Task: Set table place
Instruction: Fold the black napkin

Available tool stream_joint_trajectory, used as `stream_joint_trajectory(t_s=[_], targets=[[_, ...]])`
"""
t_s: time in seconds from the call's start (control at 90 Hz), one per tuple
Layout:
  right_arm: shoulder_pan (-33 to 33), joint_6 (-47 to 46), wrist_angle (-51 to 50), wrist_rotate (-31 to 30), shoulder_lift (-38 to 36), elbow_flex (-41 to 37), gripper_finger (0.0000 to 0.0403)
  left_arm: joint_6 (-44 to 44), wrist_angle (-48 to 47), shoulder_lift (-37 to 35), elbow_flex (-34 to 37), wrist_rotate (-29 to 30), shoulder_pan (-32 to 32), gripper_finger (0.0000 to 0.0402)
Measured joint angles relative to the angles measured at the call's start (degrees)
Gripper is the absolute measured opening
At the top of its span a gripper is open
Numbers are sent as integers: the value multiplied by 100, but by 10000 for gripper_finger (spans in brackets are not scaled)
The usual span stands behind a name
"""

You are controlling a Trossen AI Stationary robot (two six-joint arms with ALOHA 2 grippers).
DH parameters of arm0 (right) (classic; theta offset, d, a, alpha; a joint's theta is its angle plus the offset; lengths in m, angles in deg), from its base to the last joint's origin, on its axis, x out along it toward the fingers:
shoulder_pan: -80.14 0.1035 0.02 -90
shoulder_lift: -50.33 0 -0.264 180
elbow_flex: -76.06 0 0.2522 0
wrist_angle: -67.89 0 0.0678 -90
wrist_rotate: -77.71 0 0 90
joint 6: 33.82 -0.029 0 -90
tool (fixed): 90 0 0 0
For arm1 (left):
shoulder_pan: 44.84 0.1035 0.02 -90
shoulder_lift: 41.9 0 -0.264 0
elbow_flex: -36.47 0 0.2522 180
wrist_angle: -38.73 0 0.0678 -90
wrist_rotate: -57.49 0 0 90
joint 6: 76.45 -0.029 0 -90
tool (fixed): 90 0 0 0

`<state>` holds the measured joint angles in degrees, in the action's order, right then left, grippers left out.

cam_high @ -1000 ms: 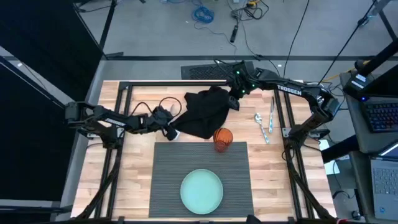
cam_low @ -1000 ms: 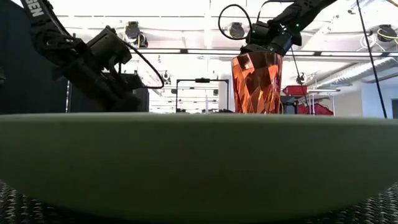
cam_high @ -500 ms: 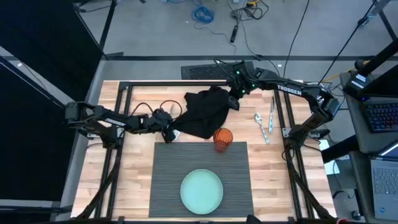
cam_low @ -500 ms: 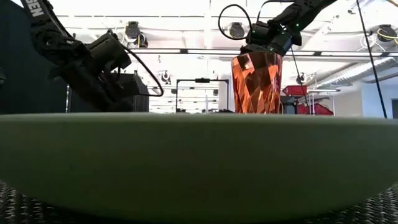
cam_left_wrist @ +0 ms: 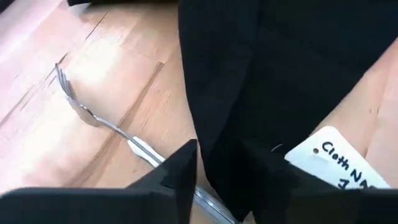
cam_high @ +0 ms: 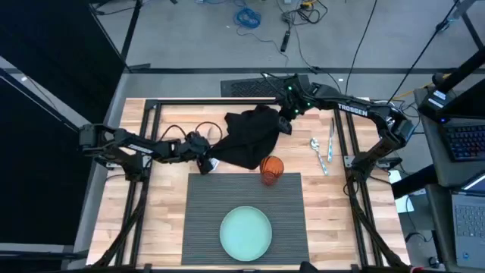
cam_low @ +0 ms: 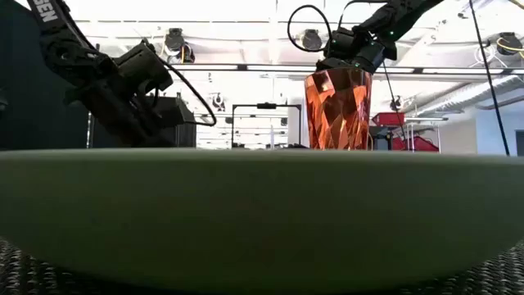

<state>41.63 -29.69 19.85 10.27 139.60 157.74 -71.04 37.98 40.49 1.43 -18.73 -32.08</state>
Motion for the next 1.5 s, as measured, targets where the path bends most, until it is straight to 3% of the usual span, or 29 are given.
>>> stream_joint_trajectory(t_s=[0.1,0.211,0.444,1.1,1.244,1.5], targets=[[1,-25,0,0,0,0,0,24,-69,0,0,-8,0,16],[0,-27,0,0,0,0,0,153,-48,0,0,-9,0,3],[-1,-43,0,0,0,0,0,151,-6,-1,-316,61,-2,0],[456,502,417,3,-2,0,4,-785,-1440,-2,-2796,276,54,0],[661,743,948,8,-2,0,44,-787,-1600,-2,-3212,278,141,0],[940,134,2290,0,-2,0,172,-787,-1988,-2,-3824,266,336,0]])
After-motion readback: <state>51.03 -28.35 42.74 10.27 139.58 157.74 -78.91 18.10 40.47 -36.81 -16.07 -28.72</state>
